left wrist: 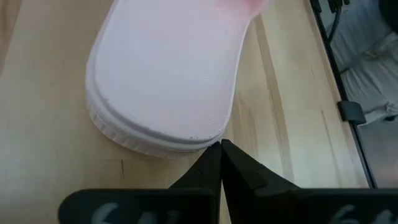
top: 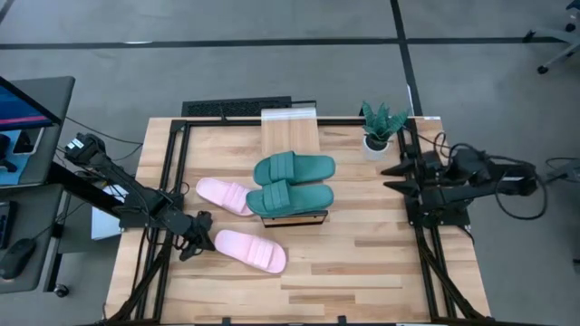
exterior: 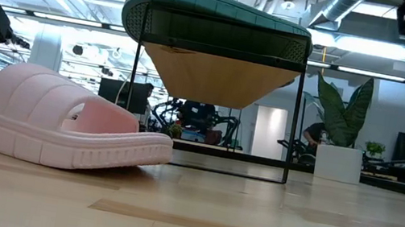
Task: Pick and place slides into the shelf
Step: Put the top pink slide on the shelf
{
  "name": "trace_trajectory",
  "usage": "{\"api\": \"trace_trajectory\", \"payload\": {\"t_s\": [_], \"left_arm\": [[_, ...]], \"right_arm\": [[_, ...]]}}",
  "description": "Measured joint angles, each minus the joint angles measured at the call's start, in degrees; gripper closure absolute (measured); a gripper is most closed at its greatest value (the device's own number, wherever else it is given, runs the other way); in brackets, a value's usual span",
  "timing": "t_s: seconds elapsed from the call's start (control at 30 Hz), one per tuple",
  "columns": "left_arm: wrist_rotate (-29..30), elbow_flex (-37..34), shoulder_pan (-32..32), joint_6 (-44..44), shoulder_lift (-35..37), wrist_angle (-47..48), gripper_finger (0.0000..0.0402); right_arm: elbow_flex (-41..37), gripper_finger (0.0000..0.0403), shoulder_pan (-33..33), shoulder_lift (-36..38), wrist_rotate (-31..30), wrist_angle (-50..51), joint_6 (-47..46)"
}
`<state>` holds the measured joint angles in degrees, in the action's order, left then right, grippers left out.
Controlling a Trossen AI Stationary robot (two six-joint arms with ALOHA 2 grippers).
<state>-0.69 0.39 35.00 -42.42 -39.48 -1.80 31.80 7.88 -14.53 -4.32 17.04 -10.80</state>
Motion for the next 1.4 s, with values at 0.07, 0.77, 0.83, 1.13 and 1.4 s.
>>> {"api": "trace_trajectory", "payload": {"t_s": [0.07,0.77,0.83,1.13,1.4], "left_arm": [[0.00,0.02,0.00,-0.62,0.00,0.00,0.0401],[14.11,0.02,-0.02,-8.77,0.00,-2.05,0.0401],[17.91,0.02,-0.02,-8.54,0.00,-2.43,0.0401],[18.57,0.00,-0.02,-8.54,0.02,-2.58,0.0401],[21.58,0.00,-0.07,-9.40,0.02,-2.80,0.0401]], "right_arm": [[-2.10,0.0258,0.02,0.38,0.00,-1.21,-1.52],[-16.81,0.0274,-0.02,0.34,-0.12,-9.82,-19.49],[-17.39,0.0274,0.03,0.32,-0.13,-9.51,-19.73],[-18.26,0.0274,2.56,0.25,-0.08,-3.88,-18.93],[-18.26,0.0275,5.37,0.18,-0.24,0.89,-18.80]]}}
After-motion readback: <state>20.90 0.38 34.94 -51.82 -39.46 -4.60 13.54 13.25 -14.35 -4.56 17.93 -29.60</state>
